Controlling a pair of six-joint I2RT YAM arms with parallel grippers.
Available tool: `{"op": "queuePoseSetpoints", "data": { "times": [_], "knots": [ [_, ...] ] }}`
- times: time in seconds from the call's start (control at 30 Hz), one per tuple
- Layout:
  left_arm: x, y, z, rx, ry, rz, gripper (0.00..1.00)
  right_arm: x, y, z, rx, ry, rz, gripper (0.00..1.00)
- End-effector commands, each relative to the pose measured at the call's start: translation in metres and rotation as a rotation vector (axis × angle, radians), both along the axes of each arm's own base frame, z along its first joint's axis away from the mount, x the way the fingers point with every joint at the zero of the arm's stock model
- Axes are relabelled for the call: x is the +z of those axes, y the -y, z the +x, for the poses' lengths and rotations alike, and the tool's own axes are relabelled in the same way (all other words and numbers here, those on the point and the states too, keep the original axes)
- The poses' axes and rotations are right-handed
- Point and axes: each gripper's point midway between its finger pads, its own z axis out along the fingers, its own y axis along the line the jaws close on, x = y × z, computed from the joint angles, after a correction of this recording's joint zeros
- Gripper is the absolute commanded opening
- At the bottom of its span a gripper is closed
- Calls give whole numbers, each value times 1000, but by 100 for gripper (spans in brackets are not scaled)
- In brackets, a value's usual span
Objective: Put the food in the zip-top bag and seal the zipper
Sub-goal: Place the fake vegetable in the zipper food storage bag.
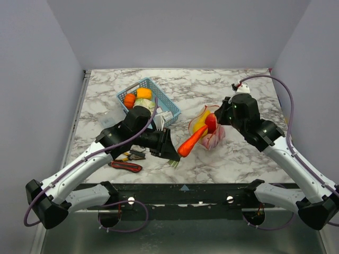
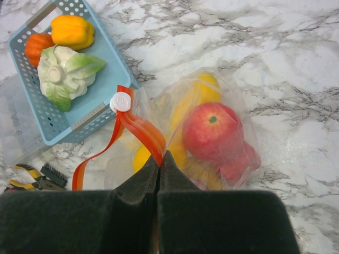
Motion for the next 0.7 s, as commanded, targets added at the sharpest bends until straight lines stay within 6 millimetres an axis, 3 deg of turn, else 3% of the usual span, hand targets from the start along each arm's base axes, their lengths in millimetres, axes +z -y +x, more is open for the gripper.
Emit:
{"op": "queuePoseSetpoints", "data": {
  "times": [0.0,0.27,0.37,0.67],
  "knots": [
    [-4,7,-18,-37,-167,1,0,20,-11,4,78,103,28,1],
    [-13,30,-21,-25,-452,-87,0,25,-27,-11,219,155,69,1],
    [-20,31,-21,-11,-539,-42,0,25,-28,-11,233,165,60,1],
    [-10,42,-9,84,-679,-11,3,20,-37,-17,301,182,46,1]
  ]
}}
